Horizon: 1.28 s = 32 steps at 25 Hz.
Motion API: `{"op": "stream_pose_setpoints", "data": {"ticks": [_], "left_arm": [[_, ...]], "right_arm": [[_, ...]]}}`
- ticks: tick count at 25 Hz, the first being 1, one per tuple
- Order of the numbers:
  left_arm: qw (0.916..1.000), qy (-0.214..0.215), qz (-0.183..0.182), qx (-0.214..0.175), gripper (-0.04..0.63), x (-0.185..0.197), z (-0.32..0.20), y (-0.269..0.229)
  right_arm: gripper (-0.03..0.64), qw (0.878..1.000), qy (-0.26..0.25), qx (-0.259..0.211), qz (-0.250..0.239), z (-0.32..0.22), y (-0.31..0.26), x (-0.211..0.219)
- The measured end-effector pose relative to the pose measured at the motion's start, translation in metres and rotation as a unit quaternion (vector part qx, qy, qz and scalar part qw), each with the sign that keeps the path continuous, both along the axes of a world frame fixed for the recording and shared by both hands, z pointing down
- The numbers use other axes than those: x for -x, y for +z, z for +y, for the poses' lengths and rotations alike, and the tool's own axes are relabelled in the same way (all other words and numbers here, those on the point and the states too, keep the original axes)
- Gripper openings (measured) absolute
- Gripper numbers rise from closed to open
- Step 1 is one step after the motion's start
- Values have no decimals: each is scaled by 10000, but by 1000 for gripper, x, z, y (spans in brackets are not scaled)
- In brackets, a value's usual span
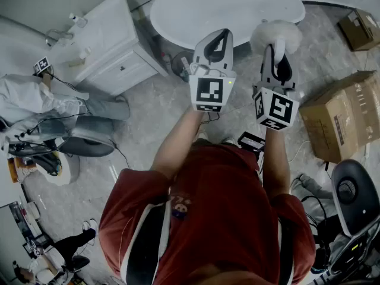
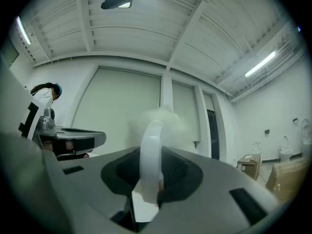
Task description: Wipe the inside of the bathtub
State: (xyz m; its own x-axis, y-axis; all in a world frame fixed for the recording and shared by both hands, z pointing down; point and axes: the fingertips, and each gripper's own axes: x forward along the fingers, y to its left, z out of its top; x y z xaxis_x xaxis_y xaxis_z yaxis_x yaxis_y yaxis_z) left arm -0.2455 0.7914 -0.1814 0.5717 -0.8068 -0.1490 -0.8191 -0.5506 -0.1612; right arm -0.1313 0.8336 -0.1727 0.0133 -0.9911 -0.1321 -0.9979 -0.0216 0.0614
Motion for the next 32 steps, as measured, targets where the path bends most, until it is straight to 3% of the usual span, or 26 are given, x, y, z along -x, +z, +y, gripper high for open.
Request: {"op": "stream_pose_setpoints", "data": {"ticks": [13, 23, 32], "left_arm": [[9998, 151, 117, 24, 17, -55, 5, -1], [9993, 368, 65, 28, 17, -120, 13, 10], [9986, 518, 109, 92, 17, -156, -19, 23]], "right_arm": [[95, 9998, 90, -91, -173, 6, 4, -50], [95, 9991, 254, -119, -313, 24, 16, -115], [95, 9990, 376, 106, -220, -4, 35, -149]]}}
